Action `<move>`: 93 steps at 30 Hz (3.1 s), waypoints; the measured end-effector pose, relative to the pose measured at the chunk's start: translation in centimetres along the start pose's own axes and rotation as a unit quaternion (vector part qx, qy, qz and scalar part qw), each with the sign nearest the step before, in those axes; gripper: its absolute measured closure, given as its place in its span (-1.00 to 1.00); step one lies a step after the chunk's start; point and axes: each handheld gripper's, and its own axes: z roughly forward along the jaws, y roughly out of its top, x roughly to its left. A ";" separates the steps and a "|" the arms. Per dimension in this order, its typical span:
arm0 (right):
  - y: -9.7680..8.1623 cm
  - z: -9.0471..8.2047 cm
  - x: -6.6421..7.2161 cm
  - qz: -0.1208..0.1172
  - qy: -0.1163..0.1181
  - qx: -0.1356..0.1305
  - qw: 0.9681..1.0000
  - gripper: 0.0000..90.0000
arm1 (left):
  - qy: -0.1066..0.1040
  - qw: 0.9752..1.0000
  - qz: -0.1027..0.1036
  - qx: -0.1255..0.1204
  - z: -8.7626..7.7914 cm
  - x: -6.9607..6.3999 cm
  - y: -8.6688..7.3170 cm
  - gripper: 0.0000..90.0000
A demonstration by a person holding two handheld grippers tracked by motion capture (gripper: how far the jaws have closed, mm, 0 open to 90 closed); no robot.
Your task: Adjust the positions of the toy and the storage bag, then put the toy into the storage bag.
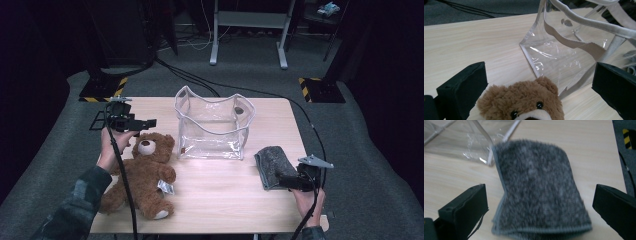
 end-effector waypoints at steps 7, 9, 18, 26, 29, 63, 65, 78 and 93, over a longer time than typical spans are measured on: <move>-4.1 0.2 -0.3 0.000 -0.018 0.016 1.000 -1.00 | -0.014 1.000 -0.008 0.000 -1.1 0.8 -2.5 -1.00; -4.8 0.4 -0.5 -0.004 -0.020 0.019 1.000 -1.00 | -0.015 1.000 -0.005 0.004 -1.3 1.1 -3.2 -1.00; -6.7 1.2 -1.0 0.010 -0.029 0.025 0.999 -1.00 | 0.021 0.999 -0.001 0.030 -1.9 0.8 -6.0 -1.00; -7.0 1.1 -1.1 0.015 -0.032 0.022 0.999 -1.00 | 0.032 0.998 0.010 0.045 -1.4 -0.1 -7.1 -1.00; -7.0 1.1 -1.0 0.009 -0.035 0.024 0.999 -1.00 | 0.039 0.997 0.012 0.062 -0.9 -0.1 -7.5 -1.00; -7.0 1.4 -0.7 -0.007 -0.040 0.034 0.999 -1.00 | 0.070 0.986 0.017 0.152 4.6 -0.1 -11.6 -1.00; -7.0 1.4 -0.7 -0.005 -0.040 0.036 0.999 -1.00 | 0.057 0.986 -0.005 0.159 4.8 0.4 -11.9 -1.00; -6.9 1.5 -0.7 -0.009 -0.041 0.041 0.998 -1.00 | 0.027 0.988 -0.012 0.151 5.0 0.8 -12.3 -0.49; -6.9 1.5 -0.7 -0.006 -0.041 0.040 0.998 -0.97 | 0.028 0.992 0.042 0.114 3.5 0.1 -12.3 0.07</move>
